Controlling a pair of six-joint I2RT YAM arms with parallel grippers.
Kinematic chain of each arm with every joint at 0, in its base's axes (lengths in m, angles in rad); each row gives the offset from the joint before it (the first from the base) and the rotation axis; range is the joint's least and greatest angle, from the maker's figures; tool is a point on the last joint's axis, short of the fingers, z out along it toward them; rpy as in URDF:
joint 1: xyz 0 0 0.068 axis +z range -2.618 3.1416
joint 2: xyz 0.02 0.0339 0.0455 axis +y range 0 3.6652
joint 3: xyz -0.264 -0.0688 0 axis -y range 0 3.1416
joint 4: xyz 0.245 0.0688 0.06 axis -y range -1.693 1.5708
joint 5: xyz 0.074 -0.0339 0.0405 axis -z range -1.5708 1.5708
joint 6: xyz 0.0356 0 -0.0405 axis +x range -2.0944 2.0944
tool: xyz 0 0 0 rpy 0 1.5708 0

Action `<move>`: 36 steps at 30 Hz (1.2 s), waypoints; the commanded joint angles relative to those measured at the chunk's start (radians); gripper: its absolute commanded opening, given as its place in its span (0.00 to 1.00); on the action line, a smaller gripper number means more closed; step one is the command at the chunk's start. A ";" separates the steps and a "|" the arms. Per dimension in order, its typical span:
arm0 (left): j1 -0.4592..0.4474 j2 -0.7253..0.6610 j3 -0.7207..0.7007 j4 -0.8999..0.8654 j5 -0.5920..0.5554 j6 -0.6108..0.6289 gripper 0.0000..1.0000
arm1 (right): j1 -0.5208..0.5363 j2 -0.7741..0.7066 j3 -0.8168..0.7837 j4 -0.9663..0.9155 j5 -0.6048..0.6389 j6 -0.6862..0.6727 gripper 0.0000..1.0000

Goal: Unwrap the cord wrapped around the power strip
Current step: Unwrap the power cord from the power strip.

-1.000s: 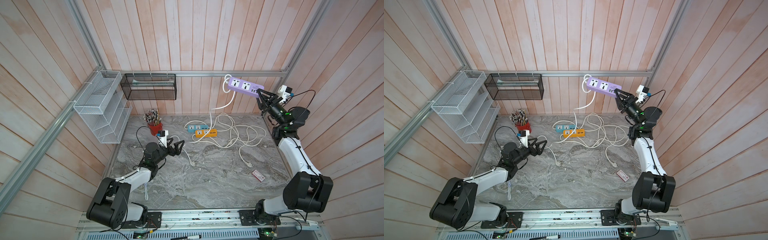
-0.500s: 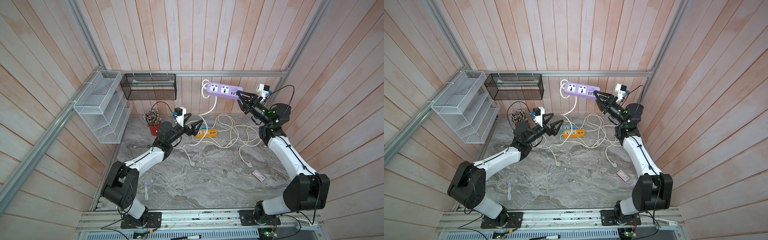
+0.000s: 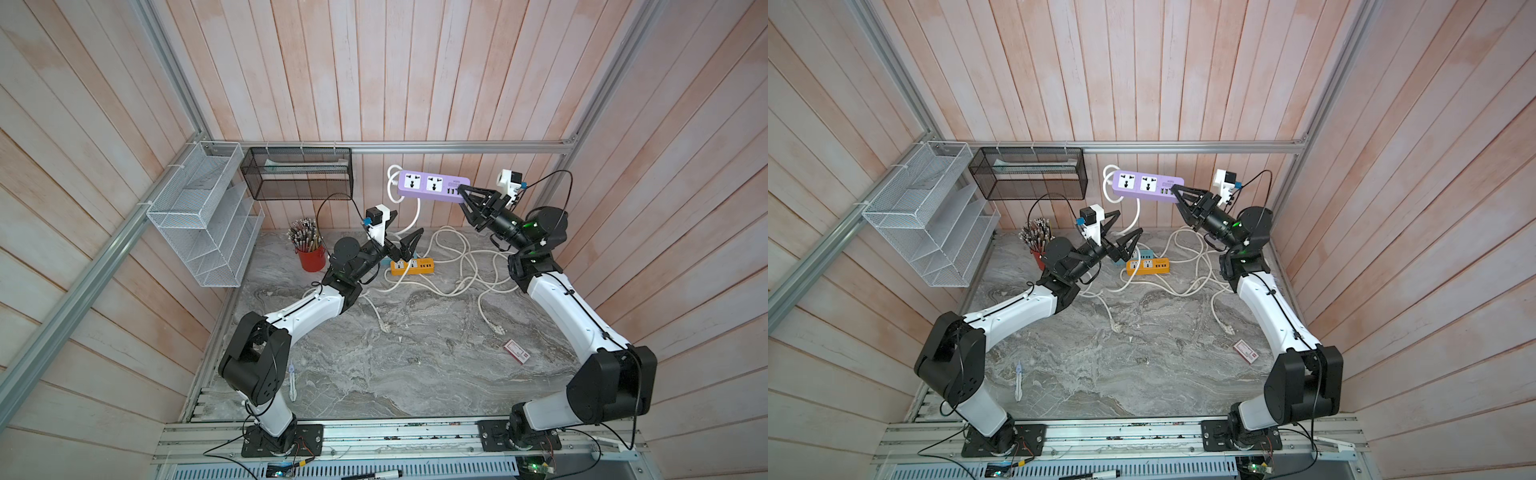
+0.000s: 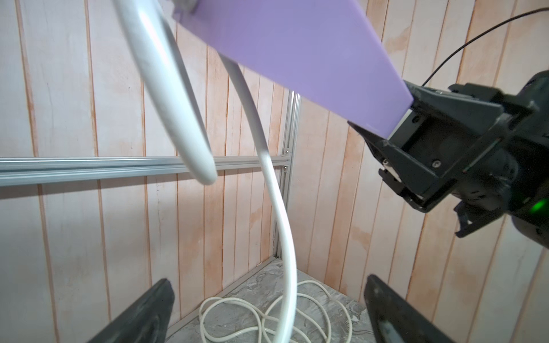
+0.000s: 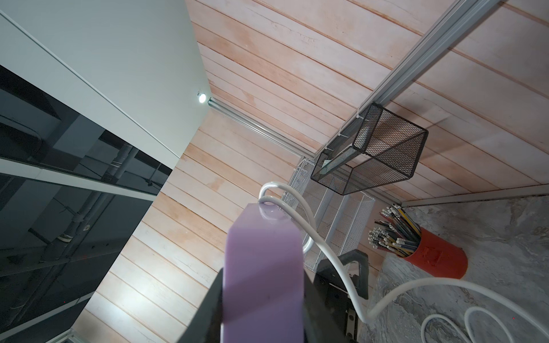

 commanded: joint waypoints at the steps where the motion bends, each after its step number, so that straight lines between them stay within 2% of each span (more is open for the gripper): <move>1: -0.004 0.051 0.043 -0.015 -0.053 0.107 1.00 | 0.013 -0.010 0.039 0.068 0.022 0.015 0.23; 4: -0.004 0.090 0.080 -0.044 -0.038 0.127 0.98 | 0.025 -0.003 0.045 0.077 0.023 0.022 0.23; 6: -0.004 0.105 0.094 -0.056 -0.036 0.136 0.87 | 0.030 -0.001 0.050 0.077 0.023 0.024 0.23; 7: -0.004 0.109 0.096 -0.059 -0.036 0.137 0.71 | 0.030 -0.001 0.053 0.074 0.024 0.023 0.23; 9: -0.002 0.114 0.098 -0.064 -0.037 0.134 0.21 | 0.031 -0.002 0.055 0.069 0.023 0.019 0.23; 10: -0.002 0.115 0.099 -0.068 -0.034 0.132 0.05 | 0.032 -0.003 0.053 0.065 0.023 0.016 0.23; 11: -0.002 0.113 0.099 -0.073 -0.032 0.131 0.00 | 0.031 -0.004 0.053 0.063 0.022 0.015 0.23; 16: 0.016 0.105 0.049 -0.023 -0.025 0.081 0.00 | 0.032 -0.006 0.034 0.082 0.016 0.027 0.23; 23: 0.122 0.103 -0.062 0.126 0.018 -0.106 0.00 | 0.017 -0.019 -0.033 0.256 -0.024 0.186 0.23; 29: 0.191 0.119 -0.037 0.120 0.051 -0.137 0.00 | 0.018 -0.046 -0.128 0.350 -0.129 0.282 0.23; 31: 0.218 0.129 -0.012 0.110 0.069 -0.142 0.00 | 0.017 -0.089 -0.183 0.294 -0.171 0.247 0.23; 36: 0.269 0.147 0.083 0.062 0.107 -0.132 0.00 | 0.014 -0.194 -0.288 -0.017 -0.251 0.044 0.23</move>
